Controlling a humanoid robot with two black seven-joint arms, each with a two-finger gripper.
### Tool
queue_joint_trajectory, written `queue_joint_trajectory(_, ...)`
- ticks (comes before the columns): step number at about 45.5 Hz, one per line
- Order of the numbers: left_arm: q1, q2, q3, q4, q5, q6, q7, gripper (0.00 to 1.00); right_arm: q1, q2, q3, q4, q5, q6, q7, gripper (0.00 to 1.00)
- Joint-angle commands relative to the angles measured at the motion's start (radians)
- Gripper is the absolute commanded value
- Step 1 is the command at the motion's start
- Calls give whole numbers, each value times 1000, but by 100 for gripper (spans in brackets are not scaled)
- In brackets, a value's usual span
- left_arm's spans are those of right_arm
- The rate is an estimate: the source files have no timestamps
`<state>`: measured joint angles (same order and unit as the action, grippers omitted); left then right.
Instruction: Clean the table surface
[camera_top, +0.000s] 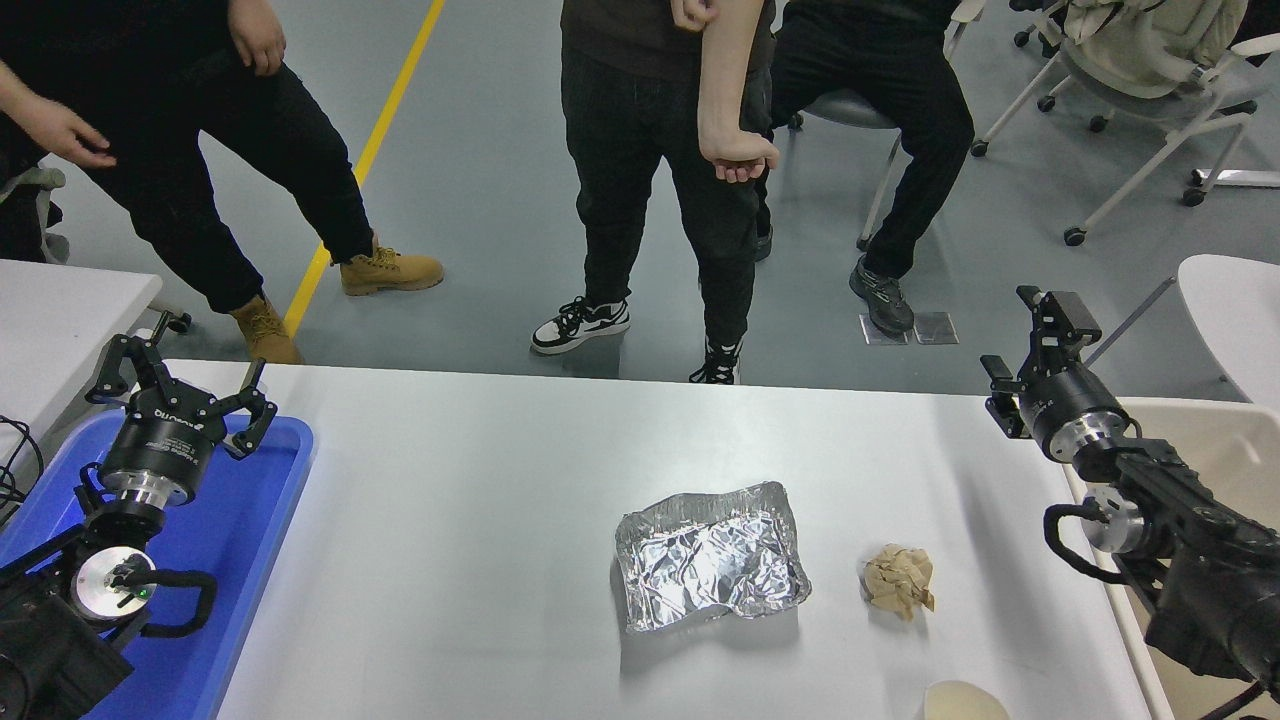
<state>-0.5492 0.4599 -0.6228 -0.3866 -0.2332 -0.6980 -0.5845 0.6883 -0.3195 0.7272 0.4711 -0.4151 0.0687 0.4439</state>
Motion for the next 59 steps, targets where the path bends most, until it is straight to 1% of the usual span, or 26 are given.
queue_joint_trajectory(1, 0, 0, 0, 0, 0, 0, 0, 100, 16, -9, -6, 0, 1, -1, -1, 99)
queue_joint_trajectory(13, 0, 0, 0, 0, 0, 0, 0, 100, -4, -58, -15, 3, -1, 5, -1, 99)
queue_joint_trajectory(20, 0, 0, 0, 0, 0, 0, 0, 100, 8, -92, -40, 18, 1, 14, -1, 99)
queue_joint_trajectory(24, 0, 0, 0, 0, 0, 0, 0, 100, 23, -121, -103, 21, 1, 16, -4, 99)
queue_joint_trajectory(34, 0, 0, 0, 0, 0, 0, 0, 100, 108, -204, -397, 70, 21, 17, -8, 99)
queue_joint_trajectory(43, 0, 0, 0, 0, 0, 0, 0, 100, 256, -328, -731, 155, 21, 33, -10, 99)
queue_joint_trajectory(52, 0, 0, 0, 0, 0, 0, 0, 100, 497, -458, -1043, 267, -8, 135, -5, 99)
queue_joint_trajectory(55, 0, 0, 0, 0, 0, 0, 0, 100, 575, -481, -1121, 293, -62, 163, -4, 99)
queue_joint_trajectory(59, 0, 0, 0, 0, 0, 0, 0, 100, 674, -503, -1189, 337, -203, 187, 1, 99)
